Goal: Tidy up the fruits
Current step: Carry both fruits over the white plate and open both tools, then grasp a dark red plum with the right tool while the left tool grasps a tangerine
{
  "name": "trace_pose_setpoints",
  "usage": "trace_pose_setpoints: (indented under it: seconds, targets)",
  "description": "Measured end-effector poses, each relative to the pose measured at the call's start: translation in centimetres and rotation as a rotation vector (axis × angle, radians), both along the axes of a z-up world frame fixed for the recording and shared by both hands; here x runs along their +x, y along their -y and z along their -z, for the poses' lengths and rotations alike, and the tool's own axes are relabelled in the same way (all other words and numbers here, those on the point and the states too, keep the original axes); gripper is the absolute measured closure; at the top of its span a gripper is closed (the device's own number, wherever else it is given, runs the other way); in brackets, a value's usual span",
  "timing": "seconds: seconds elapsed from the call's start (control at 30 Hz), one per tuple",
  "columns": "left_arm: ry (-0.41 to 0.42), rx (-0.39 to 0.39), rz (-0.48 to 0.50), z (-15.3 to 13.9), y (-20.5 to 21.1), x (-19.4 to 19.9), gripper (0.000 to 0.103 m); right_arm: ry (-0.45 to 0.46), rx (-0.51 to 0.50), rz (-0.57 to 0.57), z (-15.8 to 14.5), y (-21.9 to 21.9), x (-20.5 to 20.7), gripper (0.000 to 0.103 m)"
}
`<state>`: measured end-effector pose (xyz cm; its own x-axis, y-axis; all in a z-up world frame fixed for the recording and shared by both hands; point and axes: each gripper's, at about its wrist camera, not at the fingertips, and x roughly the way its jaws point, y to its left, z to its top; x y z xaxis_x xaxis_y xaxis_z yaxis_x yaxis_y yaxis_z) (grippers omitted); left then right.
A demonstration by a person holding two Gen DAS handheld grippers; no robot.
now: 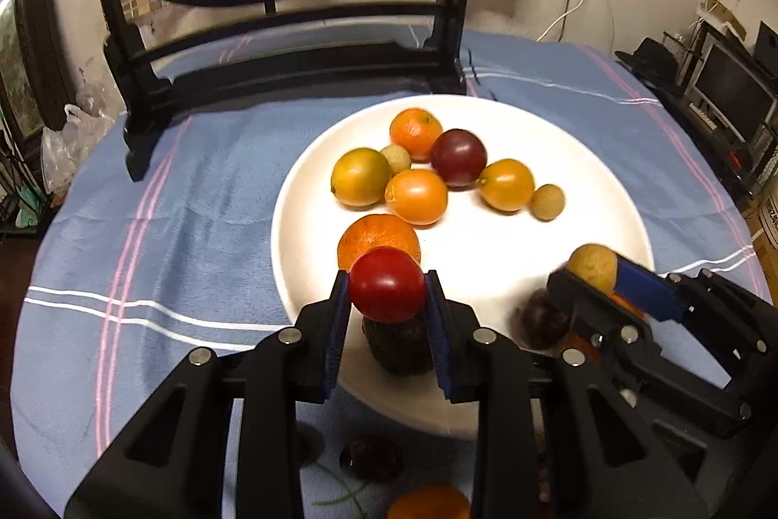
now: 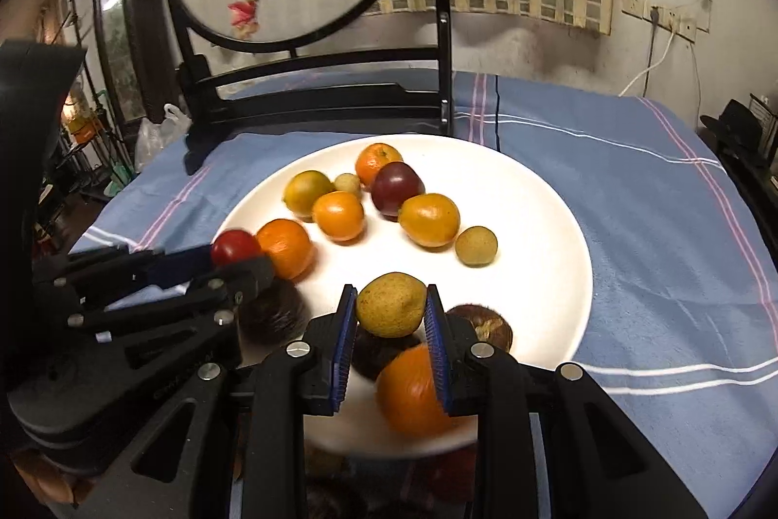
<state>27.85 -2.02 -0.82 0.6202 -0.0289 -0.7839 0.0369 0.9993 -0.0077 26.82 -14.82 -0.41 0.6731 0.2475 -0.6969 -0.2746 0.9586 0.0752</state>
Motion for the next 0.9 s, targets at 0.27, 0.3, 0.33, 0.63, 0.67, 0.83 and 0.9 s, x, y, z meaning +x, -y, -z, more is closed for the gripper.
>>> trace_pose_setpoints:
  seconds: [0.27, 0.3, 0.33, 0.63, 0.67, 0.83, 0.9]
  targets:
    - [0.057, 0.007, -0.062, -0.5, -0.9, -0.8, 0.051, 0.003, 0.047, 0.058, -0.1, 1.2, 0.2, 0.055]
    - [0.055, 0.000, -0.059, -0.6, -0.9, -1.0, 0.051, 0.011, 0.046, 0.058, -0.3, 1.3, -0.2, 0.054]
    - [0.055, -0.002, -0.053, -0.8, -0.8, -1.3, 0.051, 0.014, 0.047, 0.055, -0.6, 1.3, -0.5, 0.053]
    - [0.089, 0.023, -0.053, -2.3, -1.1, -6.0, 0.029, 0.025, 0.060, 0.022, -2.2, 2.4, -5.7, 0.038]
    - [0.089, 0.022, -0.050, -2.3, -1.2, -6.9, 0.028, 0.017, 0.059, 0.015, -2.1, 2.6, -6.7, 0.038]
    - [0.109, 0.035, -0.055, -1.9, -1.9, -11.0, 0.023, -0.004, 0.037, 0.001, -1.2, 3.3, -10.4, 0.037]
    - [0.106, 0.033, -0.057, -1.5, -2.2, -12.1, 0.023, -0.019, 0.032, -0.002, -0.6, 3.6, -11.8, 0.037]
